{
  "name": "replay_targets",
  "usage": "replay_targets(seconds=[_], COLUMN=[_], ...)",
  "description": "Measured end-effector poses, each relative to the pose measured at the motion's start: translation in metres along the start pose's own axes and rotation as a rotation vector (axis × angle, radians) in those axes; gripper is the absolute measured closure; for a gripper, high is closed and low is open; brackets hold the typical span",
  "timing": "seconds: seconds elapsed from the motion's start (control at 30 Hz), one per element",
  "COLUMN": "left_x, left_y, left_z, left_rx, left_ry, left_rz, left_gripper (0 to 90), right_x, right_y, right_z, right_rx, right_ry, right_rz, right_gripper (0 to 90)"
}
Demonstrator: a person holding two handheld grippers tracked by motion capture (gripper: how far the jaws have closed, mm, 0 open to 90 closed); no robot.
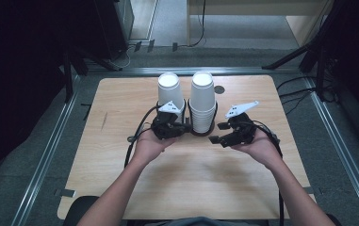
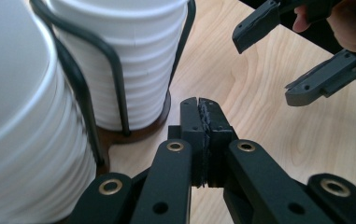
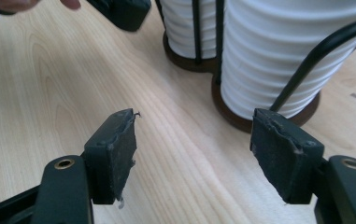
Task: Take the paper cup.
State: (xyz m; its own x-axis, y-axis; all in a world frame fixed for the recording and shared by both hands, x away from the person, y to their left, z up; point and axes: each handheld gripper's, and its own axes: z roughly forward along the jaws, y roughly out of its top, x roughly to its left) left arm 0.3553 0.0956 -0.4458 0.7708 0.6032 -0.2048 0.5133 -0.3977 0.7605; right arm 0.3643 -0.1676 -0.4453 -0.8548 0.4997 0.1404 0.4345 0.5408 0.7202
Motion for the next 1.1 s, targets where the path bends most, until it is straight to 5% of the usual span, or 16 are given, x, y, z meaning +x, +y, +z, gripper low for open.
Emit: replay_targets(seconds=[0.53,1.1], left_x=[0.006,0.007], left_y=[0.024,0.031], left_z=[0.012,0.021], left_rx=[-0.011,-0.006], left_ry=[0.081,0.134], left_rz=[-0.04,-0.053], left_gripper=[90.0,89.9], right_x=[-0.02,-0.026], right_y=[0.021,0.077], right_z=[-0.021,-0.024], right_rx=[0.01,0.005], right_ry=[-0.021,-0.052], right_rz=[-0.006,-0.037], right_gripper=[30.3,23.6])
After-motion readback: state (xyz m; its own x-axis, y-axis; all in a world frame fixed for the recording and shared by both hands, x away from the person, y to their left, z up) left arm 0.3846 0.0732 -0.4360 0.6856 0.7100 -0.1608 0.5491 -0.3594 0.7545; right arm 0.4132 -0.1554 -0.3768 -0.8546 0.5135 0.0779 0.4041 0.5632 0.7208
